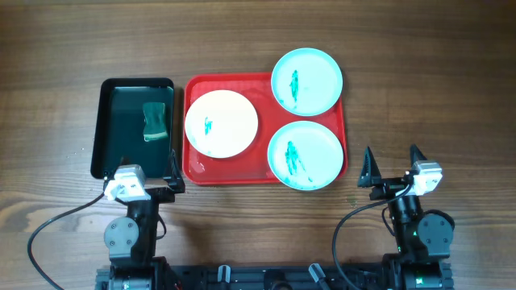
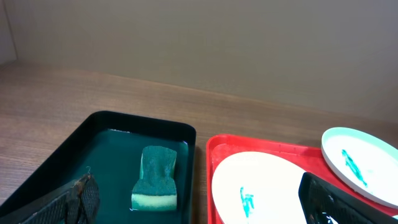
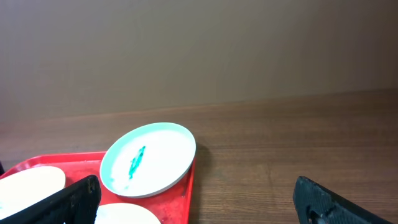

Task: Clean dirty plates on tray and stack at the side

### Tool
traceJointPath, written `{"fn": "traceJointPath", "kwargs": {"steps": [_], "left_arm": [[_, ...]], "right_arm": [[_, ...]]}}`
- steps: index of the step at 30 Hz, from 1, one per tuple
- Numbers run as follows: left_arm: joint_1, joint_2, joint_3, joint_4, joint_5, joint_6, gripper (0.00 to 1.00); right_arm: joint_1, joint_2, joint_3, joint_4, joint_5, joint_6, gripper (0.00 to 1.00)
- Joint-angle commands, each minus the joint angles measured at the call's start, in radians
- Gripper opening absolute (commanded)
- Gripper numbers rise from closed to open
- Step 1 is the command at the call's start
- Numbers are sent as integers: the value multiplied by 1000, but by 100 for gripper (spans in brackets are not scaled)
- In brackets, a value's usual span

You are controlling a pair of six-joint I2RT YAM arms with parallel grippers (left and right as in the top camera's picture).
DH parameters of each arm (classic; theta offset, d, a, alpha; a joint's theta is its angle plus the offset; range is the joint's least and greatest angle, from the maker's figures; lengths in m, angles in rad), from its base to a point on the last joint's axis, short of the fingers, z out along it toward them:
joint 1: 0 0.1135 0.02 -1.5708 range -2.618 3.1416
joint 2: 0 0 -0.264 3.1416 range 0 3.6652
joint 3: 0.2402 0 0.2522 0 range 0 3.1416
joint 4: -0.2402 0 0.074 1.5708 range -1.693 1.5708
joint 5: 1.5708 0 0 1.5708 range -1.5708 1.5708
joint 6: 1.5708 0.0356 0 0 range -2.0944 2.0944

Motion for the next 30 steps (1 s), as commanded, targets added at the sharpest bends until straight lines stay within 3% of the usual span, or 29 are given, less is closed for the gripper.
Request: {"fn": "traceJointPath", "kwargs": {"steps": [1, 25, 30], "left_arm": [[-1, -6, -4, -5, 13, -2, 100], [0, -6, -4, -5, 13, -2, 100], [-1, -6, -3, 4, 9, -3, 100]], "right_arm": [[-3, 0, -7, 3, 12, 0, 100], [-3, 0, -7, 3, 13, -2, 100], [-3, 0, -7, 9, -47, 52, 100]]}}
